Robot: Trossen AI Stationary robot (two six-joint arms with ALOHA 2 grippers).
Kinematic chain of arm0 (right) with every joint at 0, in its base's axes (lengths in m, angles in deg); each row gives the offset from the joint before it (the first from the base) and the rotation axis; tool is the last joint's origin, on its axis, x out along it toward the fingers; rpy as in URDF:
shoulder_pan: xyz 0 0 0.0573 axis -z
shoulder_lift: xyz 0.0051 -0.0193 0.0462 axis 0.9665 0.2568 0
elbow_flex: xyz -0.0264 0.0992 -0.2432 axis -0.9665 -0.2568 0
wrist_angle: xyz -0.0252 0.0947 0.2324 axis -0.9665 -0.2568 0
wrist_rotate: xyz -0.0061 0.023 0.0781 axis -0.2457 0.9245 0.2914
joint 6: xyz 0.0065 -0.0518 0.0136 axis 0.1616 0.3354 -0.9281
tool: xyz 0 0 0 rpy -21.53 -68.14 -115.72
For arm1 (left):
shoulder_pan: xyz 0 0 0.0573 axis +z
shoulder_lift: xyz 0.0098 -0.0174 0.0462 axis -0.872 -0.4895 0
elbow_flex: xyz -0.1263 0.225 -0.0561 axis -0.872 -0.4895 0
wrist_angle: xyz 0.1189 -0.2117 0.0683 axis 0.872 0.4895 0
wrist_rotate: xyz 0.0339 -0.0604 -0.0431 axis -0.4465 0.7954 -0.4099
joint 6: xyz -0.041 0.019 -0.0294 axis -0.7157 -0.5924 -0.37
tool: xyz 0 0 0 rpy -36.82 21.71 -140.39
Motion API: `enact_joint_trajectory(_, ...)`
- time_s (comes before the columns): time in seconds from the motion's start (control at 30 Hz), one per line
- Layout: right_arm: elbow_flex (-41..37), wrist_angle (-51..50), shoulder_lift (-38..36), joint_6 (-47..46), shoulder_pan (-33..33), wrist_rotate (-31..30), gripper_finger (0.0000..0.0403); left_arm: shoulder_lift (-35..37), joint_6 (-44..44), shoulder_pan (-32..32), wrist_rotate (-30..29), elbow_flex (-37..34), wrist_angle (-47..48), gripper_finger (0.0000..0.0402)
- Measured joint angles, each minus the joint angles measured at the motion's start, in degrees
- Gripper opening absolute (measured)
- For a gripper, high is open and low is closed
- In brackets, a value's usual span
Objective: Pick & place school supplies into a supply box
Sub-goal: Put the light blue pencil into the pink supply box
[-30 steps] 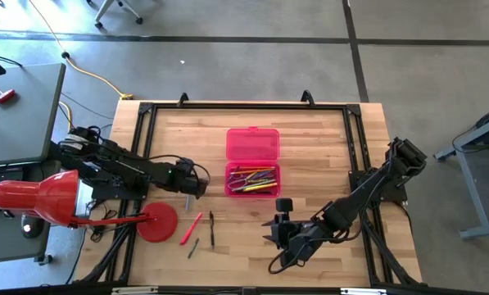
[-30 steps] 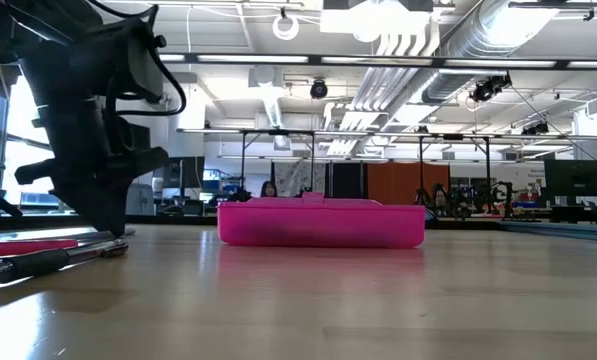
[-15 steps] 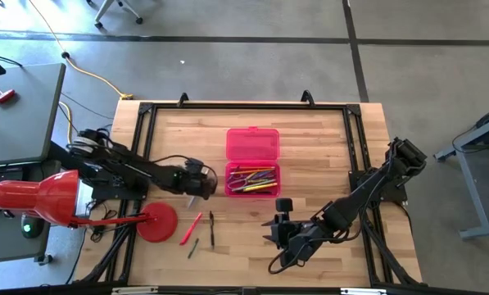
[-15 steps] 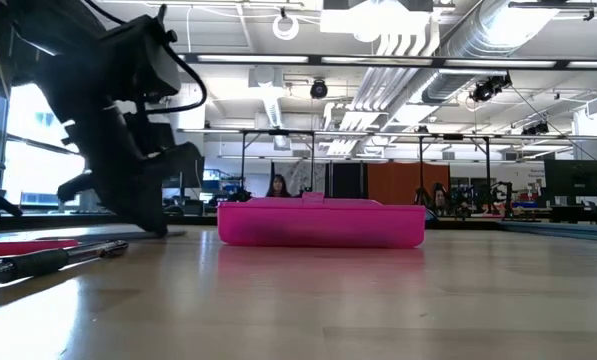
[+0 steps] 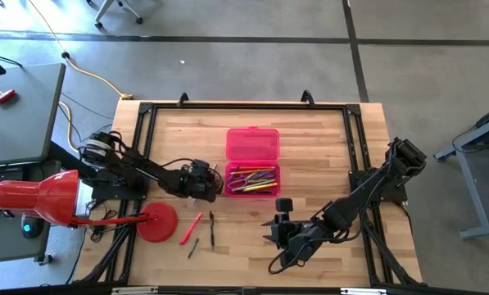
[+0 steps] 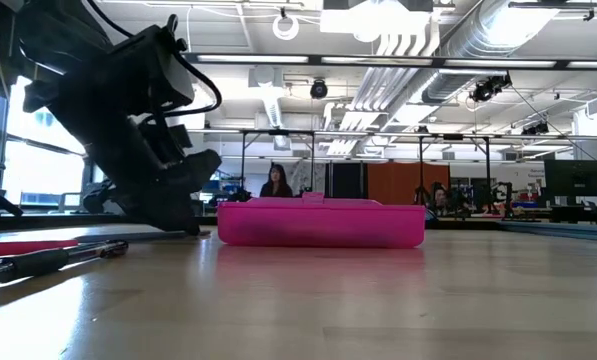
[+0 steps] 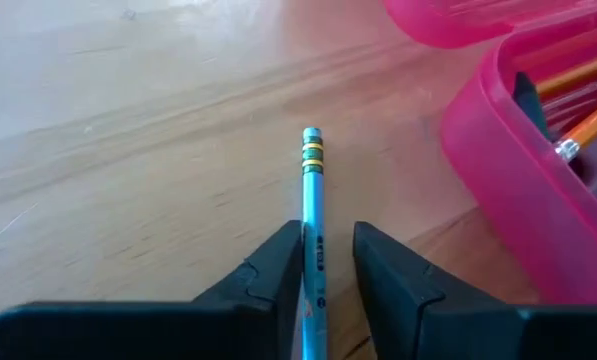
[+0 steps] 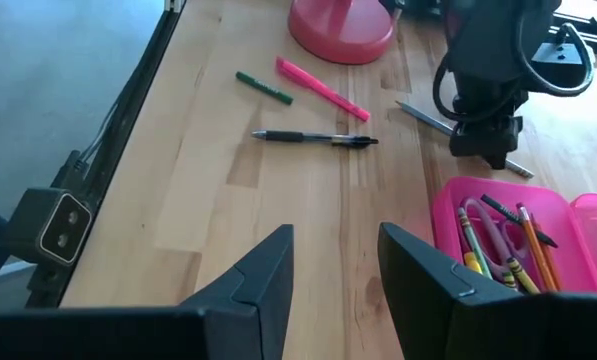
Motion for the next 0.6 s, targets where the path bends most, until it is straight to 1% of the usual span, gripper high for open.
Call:
enact_joint_trajectory(0.13, 0.0, -0.11, 0.0, 0.04, 0.0, 0.0, 0.0126, -1.76, -0.13, -0.73, -2.2, 0.02, -0.61, 0.0132)
enact_joint_trajectory(0.3, 0.0, -0.34, 0.0, 0.25, 0.0, 0.0, 0.0126, -6.09, -0.31, -2.61, -8.94, 0.07, -2.44, 0.0119)
enact_joint_trajectory(0.43, 0.0, -0.44, 0.0, 0.26, 0.02, 0.0, 0.0126, -10.1, -0.8, -5.15, -15.57, 0.07, -3.81, 0.0113)
enact_joint_trajectory(0.53, 0.0, -0.55, 0.0, 0.26, 0.0, 0.0, 0.0126, -12.34, -1.36, -6.61, -18.71, 0.08, -4.13, 0.0112)
enact_joint_trajectory(0.6, 0.0, -0.7, 0.0, 0.26, 0.0, 0.02, 0.0126, -13.28, -3.18, -7.25, -19.66, 0.13, -4.15, 0.0111)
